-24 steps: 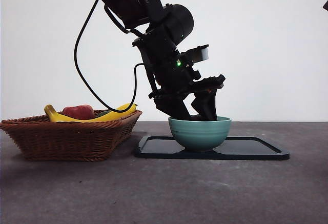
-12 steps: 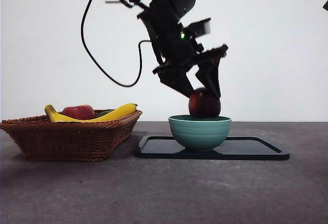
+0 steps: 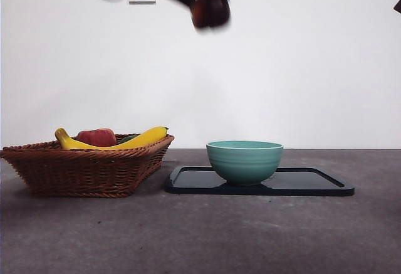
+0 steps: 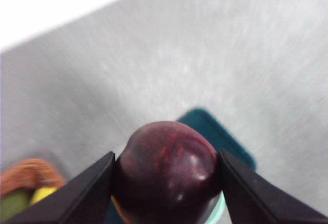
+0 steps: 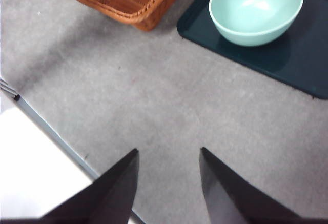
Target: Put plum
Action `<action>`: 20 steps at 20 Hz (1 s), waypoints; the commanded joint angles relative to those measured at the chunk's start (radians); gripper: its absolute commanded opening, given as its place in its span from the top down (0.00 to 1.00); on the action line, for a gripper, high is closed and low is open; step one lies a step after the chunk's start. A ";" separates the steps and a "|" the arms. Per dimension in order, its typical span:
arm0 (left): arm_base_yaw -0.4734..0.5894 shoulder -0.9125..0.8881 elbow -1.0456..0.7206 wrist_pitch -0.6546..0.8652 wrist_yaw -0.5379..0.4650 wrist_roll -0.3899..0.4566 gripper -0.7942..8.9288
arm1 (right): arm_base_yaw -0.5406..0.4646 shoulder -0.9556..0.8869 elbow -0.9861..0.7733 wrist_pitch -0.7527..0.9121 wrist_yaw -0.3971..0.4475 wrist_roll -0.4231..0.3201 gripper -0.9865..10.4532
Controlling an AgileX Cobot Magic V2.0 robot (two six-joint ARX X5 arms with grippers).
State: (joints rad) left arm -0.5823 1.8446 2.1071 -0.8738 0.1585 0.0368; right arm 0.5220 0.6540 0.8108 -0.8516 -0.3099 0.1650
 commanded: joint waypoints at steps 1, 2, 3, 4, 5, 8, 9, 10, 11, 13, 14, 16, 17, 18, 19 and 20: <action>0.005 -0.081 0.032 -0.042 -0.001 -0.025 0.67 | 0.006 0.003 0.007 0.018 0.004 0.002 0.75; 0.007 -0.122 0.032 -0.063 -0.001 -0.027 0.67 | 0.006 0.003 0.007 0.021 0.003 0.000 0.75; 0.008 -0.167 0.032 -0.091 -0.001 -0.027 0.67 | 0.006 0.003 0.007 0.022 0.004 -0.005 0.75; 0.010 -0.202 0.032 -0.121 -0.001 -0.027 0.67 | 0.006 0.003 0.007 0.021 0.004 -0.011 0.75; 0.014 -0.235 0.032 -0.158 -0.002 -0.026 0.67 | 0.006 0.003 0.007 0.021 0.004 -0.018 0.75; 0.022 -0.300 0.029 -0.269 -0.005 -0.020 0.67 | 0.006 0.003 0.007 0.022 0.003 -0.026 0.75; 0.031 -0.311 0.025 -0.307 -0.010 -0.018 0.67 | 0.006 0.004 0.007 0.022 0.003 -0.028 0.75; 0.040 -0.319 0.016 -0.332 -0.010 -0.011 0.67 | 0.006 0.004 0.007 0.022 0.003 -0.028 0.75; 0.046 -0.328 -0.005 -0.343 -0.010 -0.011 0.67 | 0.006 0.003 0.007 0.021 0.003 -0.028 0.75; 0.053 -0.357 -0.091 -0.317 -0.010 -0.011 0.67 | 0.006 0.003 0.007 0.021 0.003 -0.028 0.75; 0.053 -0.378 -0.154 -0.284 -0.010 -0.012 0.67 | 0.006 0.003 0.007 0.021 0.003 -0.028 0.75; 0.058 -0.430 -0.323 -0.173 -0.011 -0.031 0.67 | 0.006 0.004 0.007 0.021 0.003 -0.028 0.75; 0.065 -0.455 -0.410 -0.112 -0.026 -0.030 0.67 | 0.006 0.004 0.007 0.021 0.003 -0.028 0.75; 0.070 -0.474 -0.490 -0.058 -0.064 -0.031 0.67 | 0.006 0.003 0.007 0.021 0.003 -0.028 0.75; 0.075 -0.484 -0.557 -0.016 -0.092 -0.030 0.67 | 0.006 0.004 0.007 0.021 0.003 -0.028 0.75; 0.081 -0.486 -0.610 0.020 -0.122 -0.030 0.67 | 0.006 0.004 0.007 0.021 0.003 -0.028 0.75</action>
State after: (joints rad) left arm -0.4965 1.3487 1.4895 -0.8696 0.0425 0.0116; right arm 0.5220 0.6540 0.8108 -0.8394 -0.3099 0.1459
